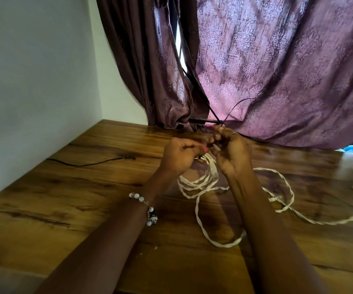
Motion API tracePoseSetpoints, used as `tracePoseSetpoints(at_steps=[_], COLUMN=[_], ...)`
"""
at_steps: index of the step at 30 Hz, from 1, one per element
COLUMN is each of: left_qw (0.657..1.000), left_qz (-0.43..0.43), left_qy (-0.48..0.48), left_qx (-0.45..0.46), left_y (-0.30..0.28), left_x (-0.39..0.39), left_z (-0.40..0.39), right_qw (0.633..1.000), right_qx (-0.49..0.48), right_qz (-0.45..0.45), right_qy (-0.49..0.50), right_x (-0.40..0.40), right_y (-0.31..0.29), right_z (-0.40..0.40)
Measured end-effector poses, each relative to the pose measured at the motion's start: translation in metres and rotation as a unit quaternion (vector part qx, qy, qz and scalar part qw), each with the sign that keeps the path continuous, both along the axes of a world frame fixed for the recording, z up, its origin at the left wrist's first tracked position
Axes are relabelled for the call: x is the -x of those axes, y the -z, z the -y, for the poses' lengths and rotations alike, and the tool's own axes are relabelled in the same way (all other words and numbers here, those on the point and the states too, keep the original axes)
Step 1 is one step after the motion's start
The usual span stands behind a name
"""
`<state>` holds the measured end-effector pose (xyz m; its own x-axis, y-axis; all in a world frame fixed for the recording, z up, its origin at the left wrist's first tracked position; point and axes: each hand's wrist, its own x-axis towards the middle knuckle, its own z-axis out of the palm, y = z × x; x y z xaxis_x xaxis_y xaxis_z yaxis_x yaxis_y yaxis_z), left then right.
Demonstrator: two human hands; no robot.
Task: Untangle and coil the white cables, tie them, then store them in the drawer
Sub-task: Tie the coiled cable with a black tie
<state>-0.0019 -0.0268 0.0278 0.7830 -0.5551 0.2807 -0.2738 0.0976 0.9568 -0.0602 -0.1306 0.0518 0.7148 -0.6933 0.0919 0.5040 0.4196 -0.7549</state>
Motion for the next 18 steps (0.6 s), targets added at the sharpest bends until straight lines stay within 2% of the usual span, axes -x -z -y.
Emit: tracePoseSetpoints(at_steps=[5,7,9,11,13,16,18], left_qw=[0.996,0.993,0.993,0.995,0.993,0.968,0.946], left_qz=[0.083,0.105,0.094,0.035,-0.071,-0.236,-0.310], left_qy=[-0.020,-0.047,-0.074,-0.088,-0.084,-0.039,-0.004], left_qx=[-0.030,-0.038,-0.018,0.014,0.038,0.076,0.092], left_y=[0.007,0.009,0.009,0.006,0.003,0.002,0.003], left_x=[-0.002,-0.001,-0.002,-0.002,-0.003,-0.012,-0.025], left_z=[0.007,0.010,0.011,0.010,0.007,0.000,-0.005], right_qw=[0.998,0.998,0.992,0.973,0.944,0.903,0.876], right_qx=[-0.035,-0.003,0.087,0.204,0.317,0.428,0.482], right_qz=[-0.016,-0.001,0.011,0.017,0.009,-0.008,-0.025], right_qy=[0.053,0.068,0.094,0.105,0.089,0.033,-0.015], right_x=[-0.009,-0.007,-0.002,0.001,0.004,0.002,-0.001], right_y=[-0.002,-0.005,-0.006,-0.002,0.004,0.016,0.022], right_z=[0.008,0.002,-0.005,-0.009,-0.010,-0.014,-0.017])
